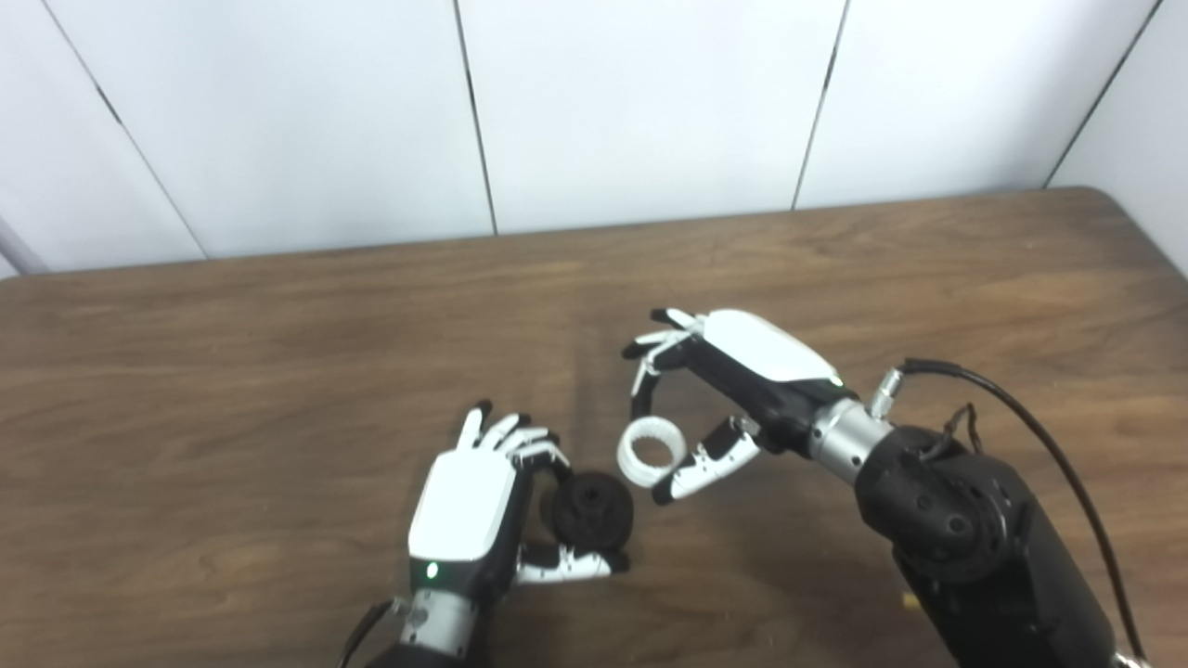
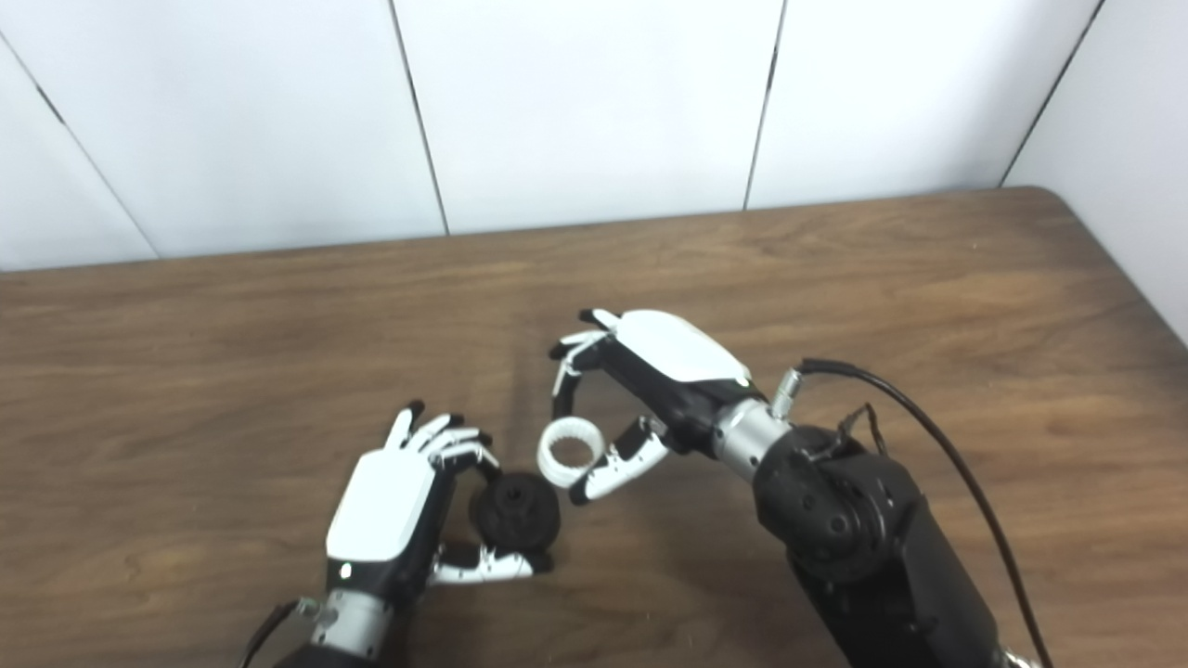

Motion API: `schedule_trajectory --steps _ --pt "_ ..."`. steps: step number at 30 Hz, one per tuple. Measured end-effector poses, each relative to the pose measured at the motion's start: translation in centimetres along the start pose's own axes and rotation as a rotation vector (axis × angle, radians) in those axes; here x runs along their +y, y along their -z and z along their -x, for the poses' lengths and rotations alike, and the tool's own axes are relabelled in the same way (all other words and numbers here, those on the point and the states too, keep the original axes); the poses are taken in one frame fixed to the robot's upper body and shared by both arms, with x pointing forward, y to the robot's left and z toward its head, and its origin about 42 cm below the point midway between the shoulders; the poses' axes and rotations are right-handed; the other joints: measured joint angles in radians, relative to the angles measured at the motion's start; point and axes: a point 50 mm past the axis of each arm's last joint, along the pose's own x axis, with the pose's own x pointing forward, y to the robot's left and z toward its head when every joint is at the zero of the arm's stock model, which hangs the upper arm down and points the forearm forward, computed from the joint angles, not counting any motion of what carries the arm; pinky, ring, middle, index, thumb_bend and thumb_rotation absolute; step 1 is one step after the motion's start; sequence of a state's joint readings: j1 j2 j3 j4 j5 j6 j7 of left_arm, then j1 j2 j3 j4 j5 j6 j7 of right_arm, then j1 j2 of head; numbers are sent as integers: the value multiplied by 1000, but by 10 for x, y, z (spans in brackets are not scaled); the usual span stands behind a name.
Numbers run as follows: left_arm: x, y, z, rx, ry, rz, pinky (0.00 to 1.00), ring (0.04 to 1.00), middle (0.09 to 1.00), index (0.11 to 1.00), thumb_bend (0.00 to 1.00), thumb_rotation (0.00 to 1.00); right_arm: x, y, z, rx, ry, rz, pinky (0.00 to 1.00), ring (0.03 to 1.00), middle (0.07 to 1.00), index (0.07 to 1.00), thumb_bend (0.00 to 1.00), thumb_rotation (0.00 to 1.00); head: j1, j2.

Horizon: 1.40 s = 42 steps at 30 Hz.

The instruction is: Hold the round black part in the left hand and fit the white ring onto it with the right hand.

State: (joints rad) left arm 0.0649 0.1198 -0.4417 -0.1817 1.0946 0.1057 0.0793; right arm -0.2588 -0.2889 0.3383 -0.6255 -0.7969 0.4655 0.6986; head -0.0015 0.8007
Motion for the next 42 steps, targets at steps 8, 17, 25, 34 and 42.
schedule_trajectory --steps 8,17,25,34,42 --pt "0 -1 -1 0 3 0 1000 868 759 486 524 56 11 -15 -6 -26 -36 -9 1000 1000 863 483 523 130 3 12" --pt "0 -2 -1 1 4 1 1000 869 757 486 524 55 25 -9 -9 -1 -64 -33 1000 1000 866 483 522 129 9 22" --pt "0 -3 -1 1 4 0 1000 867 756 485 524 55 30 -8 -12 -1 -74 -23 1000 1000 861 483 522 130 11 25" --pt "0 -4 -2 1 4 -1 1000 860 752 485 524 55 33 -7 -15 9 -77 -22 1000 1000 864 484 522 129 14 26" --pt "0 -5 -2 2 4 0 1000 867 753 485 524 54 35 -9 -18 2 -67 -32 1000 1000 864 484 522 130 15 25"
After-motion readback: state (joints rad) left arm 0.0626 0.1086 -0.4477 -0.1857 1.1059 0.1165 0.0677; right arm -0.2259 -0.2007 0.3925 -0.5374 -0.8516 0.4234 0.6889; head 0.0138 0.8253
